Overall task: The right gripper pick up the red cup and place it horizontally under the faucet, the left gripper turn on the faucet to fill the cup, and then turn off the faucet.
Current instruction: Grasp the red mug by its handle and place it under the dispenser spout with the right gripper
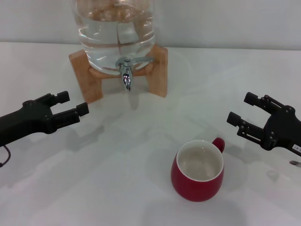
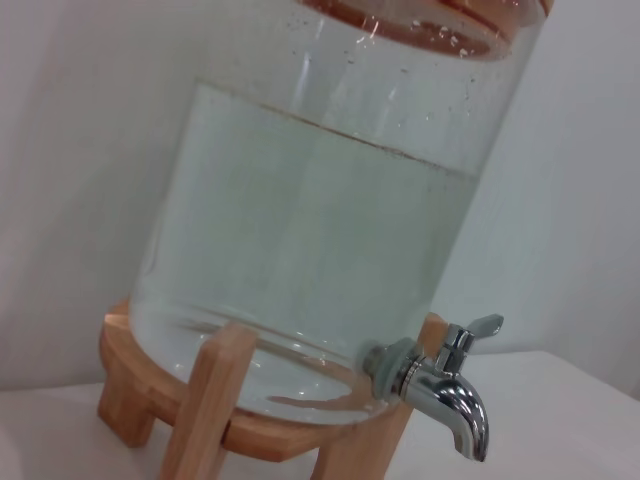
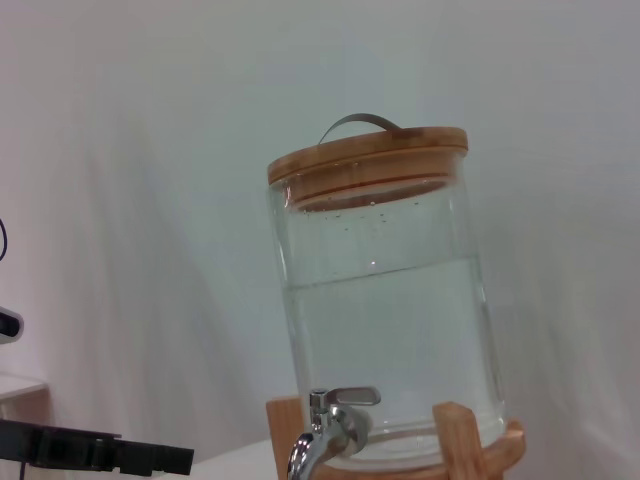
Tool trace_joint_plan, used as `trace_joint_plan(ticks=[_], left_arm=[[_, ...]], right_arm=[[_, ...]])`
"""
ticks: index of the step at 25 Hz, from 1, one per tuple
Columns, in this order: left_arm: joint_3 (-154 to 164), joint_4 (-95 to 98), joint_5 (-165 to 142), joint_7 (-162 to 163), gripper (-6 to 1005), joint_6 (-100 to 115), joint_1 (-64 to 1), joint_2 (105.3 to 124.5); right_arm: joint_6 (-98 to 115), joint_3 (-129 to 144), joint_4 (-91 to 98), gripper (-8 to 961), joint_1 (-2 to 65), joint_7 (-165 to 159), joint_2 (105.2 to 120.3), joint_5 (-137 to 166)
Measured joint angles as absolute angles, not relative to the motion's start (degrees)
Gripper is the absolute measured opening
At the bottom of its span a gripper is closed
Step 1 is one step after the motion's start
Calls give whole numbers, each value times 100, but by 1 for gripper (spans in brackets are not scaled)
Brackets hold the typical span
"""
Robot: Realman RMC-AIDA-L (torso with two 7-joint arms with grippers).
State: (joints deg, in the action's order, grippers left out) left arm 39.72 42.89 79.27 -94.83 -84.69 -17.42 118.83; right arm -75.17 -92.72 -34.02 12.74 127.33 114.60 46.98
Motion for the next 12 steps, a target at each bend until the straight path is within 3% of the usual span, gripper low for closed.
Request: trace_joint_plan(ticks=[12], left_arm=[[3972,4279,7897,-9486,887,-8480,-1740,11892]], right_arm=[[-7514,-9272,-3353,779,1275,12734,11460,4711]])
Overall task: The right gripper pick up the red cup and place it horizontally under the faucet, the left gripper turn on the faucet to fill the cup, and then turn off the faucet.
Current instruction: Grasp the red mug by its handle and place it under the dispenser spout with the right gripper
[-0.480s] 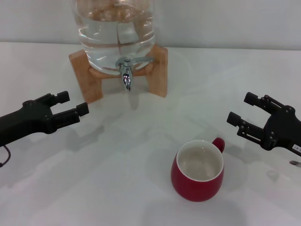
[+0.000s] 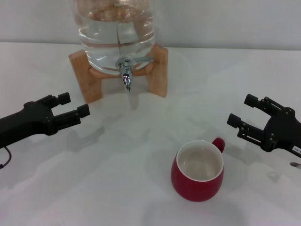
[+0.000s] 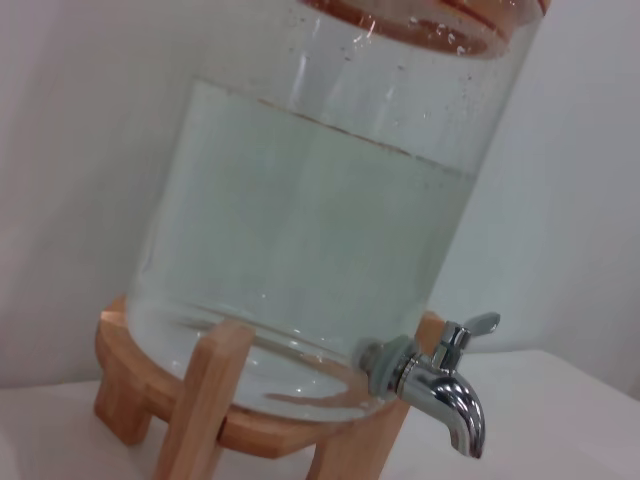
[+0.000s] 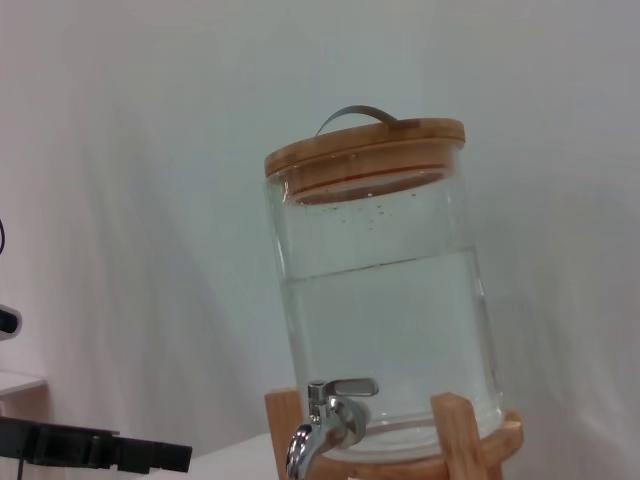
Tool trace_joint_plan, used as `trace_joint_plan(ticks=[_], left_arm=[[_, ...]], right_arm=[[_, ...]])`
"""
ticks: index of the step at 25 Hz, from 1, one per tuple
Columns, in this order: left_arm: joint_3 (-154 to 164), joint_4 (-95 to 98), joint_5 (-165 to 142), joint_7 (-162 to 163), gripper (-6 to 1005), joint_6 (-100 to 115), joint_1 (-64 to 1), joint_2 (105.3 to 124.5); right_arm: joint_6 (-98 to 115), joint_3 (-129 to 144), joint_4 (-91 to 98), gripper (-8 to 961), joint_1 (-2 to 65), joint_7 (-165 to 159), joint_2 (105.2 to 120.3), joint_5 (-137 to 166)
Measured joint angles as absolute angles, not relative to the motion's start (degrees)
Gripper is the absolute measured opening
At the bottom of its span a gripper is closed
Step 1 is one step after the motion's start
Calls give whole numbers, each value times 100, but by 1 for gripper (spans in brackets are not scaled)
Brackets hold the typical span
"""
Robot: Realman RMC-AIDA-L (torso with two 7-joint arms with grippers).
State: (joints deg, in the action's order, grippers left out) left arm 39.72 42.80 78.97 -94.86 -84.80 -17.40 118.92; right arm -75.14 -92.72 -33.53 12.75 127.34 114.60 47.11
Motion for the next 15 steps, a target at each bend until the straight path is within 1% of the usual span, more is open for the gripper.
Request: trace_joint_plan(ticks=[8,13,15], left_arm=[[3960,4278,7763,-9483,887,-8481,-1702,11892],[3944,4272,7759,-9483,887,-8468,-1634,11892],[3942,4271,7759,-9483,887,-8471,-1628,11892]], right_arm=[[-7511,-9272,-3348,777,1289,12768,11432,4713],[-7484,-9273,-3269,775,1179,12987,11308,4723],[-7480,-9273,-3247,775,1087,13188,11290,4723]])
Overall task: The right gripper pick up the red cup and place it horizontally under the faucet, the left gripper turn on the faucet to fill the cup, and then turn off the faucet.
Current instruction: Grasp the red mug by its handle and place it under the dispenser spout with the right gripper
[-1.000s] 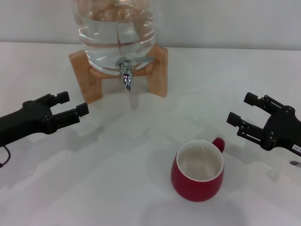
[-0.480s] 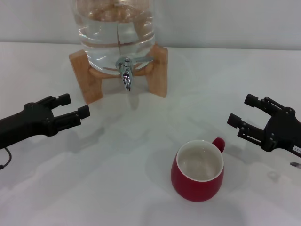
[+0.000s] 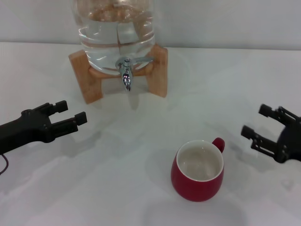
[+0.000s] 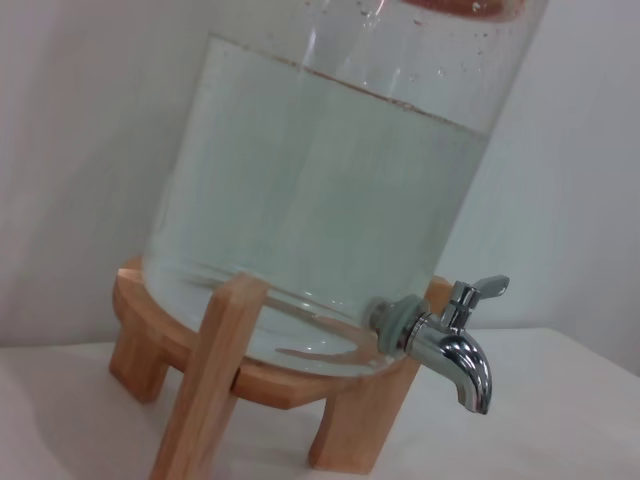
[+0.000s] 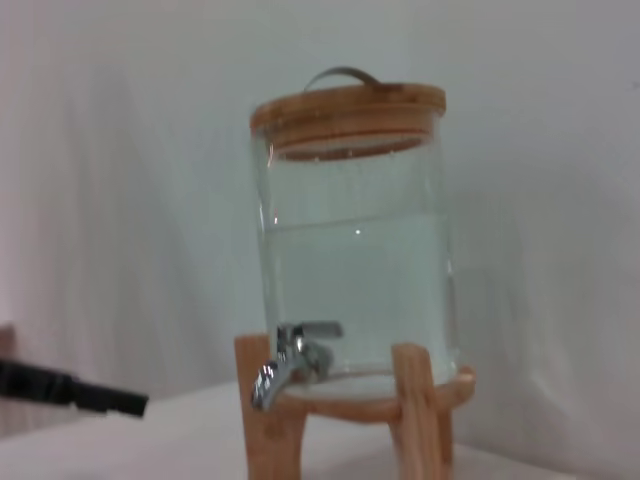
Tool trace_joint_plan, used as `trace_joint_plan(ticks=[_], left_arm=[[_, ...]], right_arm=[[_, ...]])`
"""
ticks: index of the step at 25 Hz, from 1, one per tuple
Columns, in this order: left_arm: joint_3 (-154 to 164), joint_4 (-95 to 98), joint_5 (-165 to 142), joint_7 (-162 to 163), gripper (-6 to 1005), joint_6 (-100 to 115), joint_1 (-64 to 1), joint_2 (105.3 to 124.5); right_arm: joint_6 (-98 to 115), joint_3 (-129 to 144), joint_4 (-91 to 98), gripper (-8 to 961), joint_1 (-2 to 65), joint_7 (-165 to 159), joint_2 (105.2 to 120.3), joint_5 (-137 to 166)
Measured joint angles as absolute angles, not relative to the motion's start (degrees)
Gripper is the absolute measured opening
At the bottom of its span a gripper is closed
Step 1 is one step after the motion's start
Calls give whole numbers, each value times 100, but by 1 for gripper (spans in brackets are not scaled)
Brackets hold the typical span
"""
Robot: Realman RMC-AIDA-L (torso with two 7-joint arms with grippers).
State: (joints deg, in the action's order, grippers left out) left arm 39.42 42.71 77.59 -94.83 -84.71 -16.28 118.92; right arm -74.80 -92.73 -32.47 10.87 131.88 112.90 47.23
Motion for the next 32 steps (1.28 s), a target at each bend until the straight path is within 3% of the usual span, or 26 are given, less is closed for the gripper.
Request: trace_joint_plan(ticks=[14,32], left_arm=[[3973,4271,7759,-9467,887,-8480,-1700,11891],[3981,4271,7763,-9434,887,-8481,-1712,11891]], right_arm=[[-7268,-9227,-2510,773,1096,14406,11483,4726],[-6628,-8871,-2514,775,1386,14511,11513,4713]])
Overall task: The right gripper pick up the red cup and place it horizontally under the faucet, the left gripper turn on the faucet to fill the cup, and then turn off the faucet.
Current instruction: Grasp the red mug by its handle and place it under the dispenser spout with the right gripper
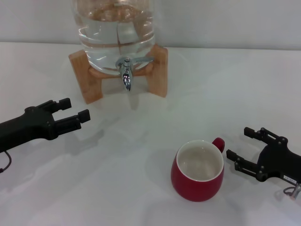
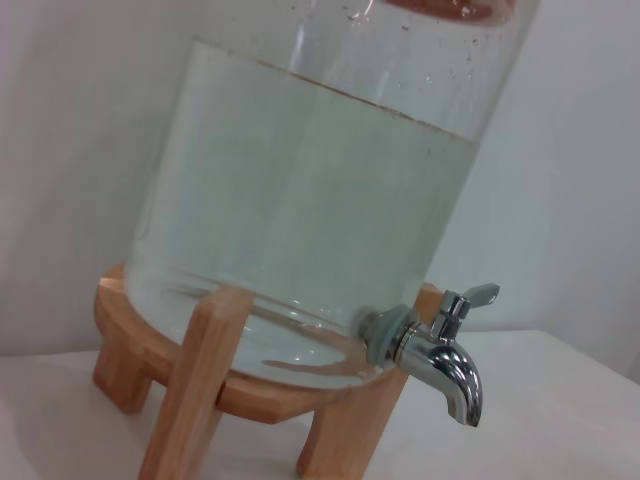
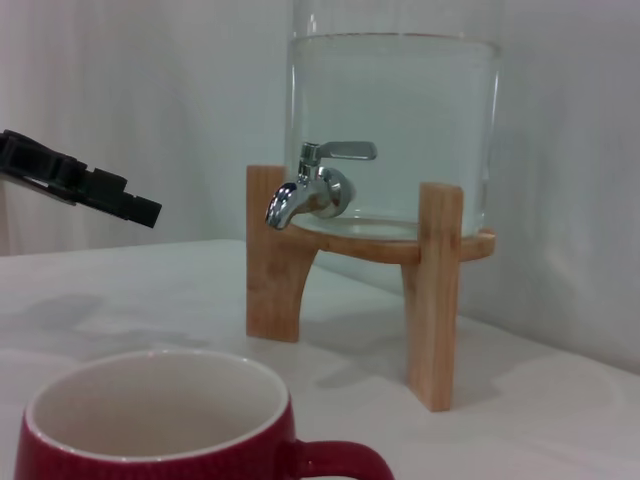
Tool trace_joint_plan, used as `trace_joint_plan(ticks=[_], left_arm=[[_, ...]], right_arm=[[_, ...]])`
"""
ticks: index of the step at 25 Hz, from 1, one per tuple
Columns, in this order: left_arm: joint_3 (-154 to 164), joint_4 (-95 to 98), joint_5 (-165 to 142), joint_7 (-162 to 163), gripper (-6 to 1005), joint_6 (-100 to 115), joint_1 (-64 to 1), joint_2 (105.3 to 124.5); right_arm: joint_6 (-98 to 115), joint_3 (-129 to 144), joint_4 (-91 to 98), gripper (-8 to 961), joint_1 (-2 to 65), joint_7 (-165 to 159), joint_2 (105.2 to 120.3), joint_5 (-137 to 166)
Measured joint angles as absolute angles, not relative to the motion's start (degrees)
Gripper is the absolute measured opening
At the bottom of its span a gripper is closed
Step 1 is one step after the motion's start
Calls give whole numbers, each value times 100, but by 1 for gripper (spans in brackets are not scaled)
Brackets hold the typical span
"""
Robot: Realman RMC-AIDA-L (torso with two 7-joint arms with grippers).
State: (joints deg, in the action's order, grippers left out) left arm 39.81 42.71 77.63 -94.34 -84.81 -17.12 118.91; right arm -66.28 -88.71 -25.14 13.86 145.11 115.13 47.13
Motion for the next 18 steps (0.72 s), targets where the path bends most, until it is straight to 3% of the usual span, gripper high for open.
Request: trace_joint_plan(ticks=[18], left_arm=[[3981,4271,7777,-9430,887,-8431,-1723,11892]], right_arm=[[-6524,-8714,-2523,775,1576,14500,11528,4659]])
